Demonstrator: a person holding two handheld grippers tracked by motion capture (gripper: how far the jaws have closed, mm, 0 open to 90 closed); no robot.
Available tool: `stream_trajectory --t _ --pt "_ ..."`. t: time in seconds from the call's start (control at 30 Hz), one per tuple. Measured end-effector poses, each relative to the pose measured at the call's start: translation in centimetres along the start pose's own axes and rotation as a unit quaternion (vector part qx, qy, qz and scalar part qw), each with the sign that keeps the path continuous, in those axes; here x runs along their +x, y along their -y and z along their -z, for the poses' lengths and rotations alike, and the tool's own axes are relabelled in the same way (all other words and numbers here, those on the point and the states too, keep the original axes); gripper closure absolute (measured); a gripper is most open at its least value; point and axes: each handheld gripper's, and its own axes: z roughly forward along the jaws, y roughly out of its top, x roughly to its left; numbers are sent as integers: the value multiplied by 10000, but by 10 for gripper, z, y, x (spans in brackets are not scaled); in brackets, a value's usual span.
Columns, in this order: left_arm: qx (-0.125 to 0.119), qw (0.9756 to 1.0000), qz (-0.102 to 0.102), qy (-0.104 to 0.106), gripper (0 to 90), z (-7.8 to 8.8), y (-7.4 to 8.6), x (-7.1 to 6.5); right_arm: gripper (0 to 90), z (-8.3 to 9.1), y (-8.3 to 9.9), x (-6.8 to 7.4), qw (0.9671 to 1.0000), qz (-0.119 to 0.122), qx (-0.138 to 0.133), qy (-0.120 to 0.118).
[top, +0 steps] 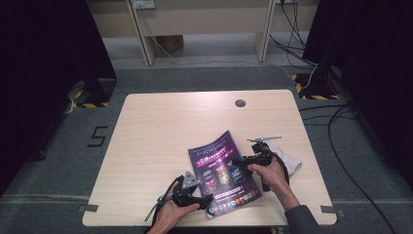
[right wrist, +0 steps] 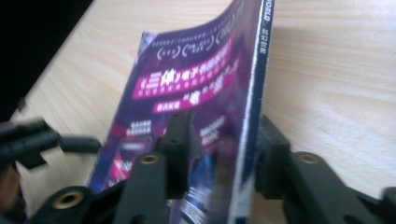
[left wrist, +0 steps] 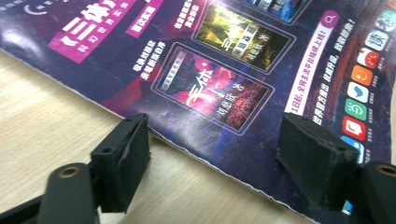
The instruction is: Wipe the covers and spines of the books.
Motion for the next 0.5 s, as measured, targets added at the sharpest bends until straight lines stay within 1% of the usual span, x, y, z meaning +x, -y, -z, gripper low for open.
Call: stream_trajectory --t 0.03,0.1,0.17,0.27,0.5 --pt "-4 10000 8 -22 257 0 0 -1 671 0 0 0 10000 71 49 34" --pt "-11 10000 15 -30 256 0 0 -1 683 0 1 0 9995 193 166 181" --pt "4 10000 13 -30 256 0 0 -1 708 -1 0 -1 9991 288 223 236" --pt "15 10000 -3 -28 256 0 0 -1 737 1 -1 0 9987 365 246 260" --pt "18 10000 0 -35 256 0 0 -1 751 0 -1 0 9974 544 320 335"
